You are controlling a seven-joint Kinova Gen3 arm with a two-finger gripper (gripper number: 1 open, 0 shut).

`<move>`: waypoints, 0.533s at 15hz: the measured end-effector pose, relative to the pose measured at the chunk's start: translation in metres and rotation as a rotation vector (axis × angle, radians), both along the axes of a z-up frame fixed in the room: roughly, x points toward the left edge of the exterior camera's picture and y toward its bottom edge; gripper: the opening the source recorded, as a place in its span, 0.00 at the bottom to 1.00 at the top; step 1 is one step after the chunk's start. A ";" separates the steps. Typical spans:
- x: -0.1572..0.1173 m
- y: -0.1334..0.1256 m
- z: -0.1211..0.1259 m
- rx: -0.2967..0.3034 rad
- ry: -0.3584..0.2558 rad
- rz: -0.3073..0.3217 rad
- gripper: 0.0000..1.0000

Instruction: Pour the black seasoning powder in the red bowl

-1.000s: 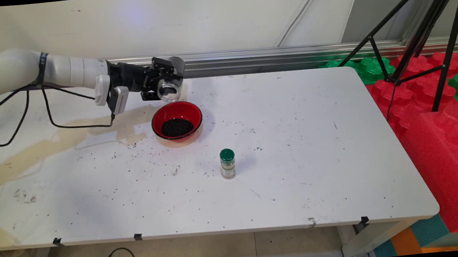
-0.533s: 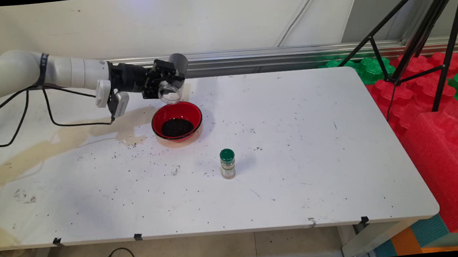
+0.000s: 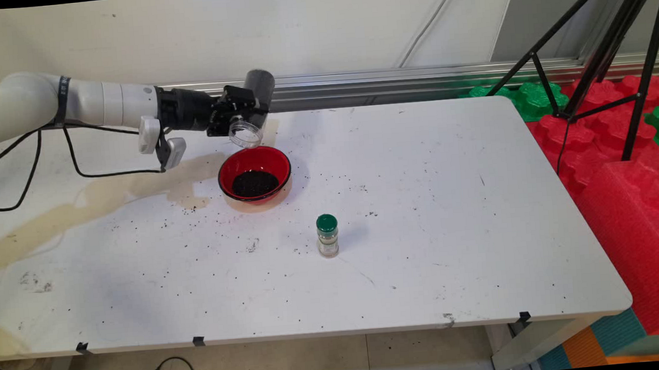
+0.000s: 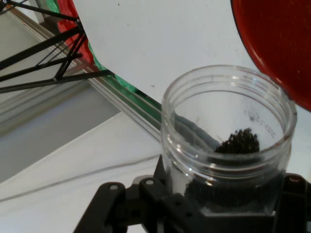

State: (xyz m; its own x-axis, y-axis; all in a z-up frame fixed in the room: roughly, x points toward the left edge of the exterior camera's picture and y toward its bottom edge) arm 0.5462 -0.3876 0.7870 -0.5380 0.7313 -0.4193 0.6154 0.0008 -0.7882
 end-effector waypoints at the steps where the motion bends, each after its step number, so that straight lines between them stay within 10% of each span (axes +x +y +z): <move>1: 0.000 0.000 0.001 -0.012 -0.008 -0.007 0.00; 8: -0.002 0.000 0.004 -0.082 -0.052 -0.049 0.00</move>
